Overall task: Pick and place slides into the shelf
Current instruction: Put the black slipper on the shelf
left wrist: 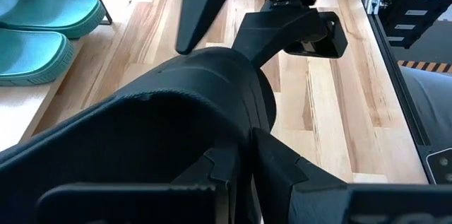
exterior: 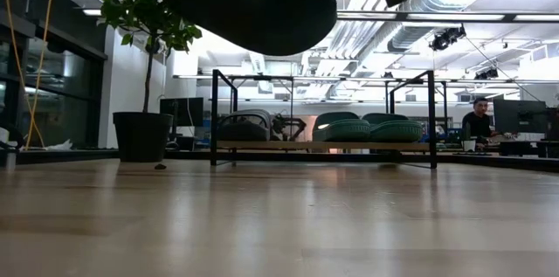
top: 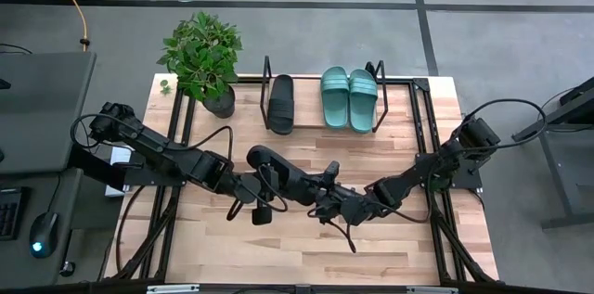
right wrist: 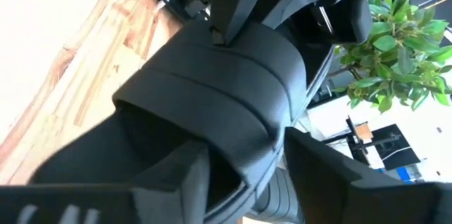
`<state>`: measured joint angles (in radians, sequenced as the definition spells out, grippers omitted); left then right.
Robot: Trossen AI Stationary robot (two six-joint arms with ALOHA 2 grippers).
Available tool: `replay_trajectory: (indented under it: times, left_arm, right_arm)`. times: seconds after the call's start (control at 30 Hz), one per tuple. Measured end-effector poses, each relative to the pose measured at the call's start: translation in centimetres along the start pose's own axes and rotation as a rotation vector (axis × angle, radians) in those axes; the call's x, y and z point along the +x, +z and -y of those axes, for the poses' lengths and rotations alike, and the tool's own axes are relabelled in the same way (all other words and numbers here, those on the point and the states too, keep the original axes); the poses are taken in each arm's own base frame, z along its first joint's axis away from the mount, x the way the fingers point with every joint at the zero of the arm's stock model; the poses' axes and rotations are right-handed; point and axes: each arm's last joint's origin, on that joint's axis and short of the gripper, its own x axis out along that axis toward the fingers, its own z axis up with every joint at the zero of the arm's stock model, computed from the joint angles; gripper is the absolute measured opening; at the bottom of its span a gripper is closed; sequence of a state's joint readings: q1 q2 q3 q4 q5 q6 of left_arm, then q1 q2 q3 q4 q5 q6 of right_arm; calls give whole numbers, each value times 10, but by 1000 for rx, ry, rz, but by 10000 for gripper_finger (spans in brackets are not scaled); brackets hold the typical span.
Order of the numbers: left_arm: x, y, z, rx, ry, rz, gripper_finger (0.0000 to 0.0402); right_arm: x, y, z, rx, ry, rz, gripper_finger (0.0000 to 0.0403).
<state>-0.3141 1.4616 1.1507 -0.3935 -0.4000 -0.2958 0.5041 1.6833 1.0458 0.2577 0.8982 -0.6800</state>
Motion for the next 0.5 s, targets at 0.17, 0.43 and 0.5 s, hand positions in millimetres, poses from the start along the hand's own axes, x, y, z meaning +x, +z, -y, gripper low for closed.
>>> replay_trajectory:
  times: [0.17,0.43,0.5]
  left_arm:
    - [0,0,0,0,0,0,28]
    - [0,0,0,0,-3,0,28]
    - [0,0,1,0,-9,-1,28]
  right_arm:
    - [0,0,0,10,-2,2,118]
    - [0,1,1,17,-4,6,33]
    - [0,1,1,18,5,15,12]
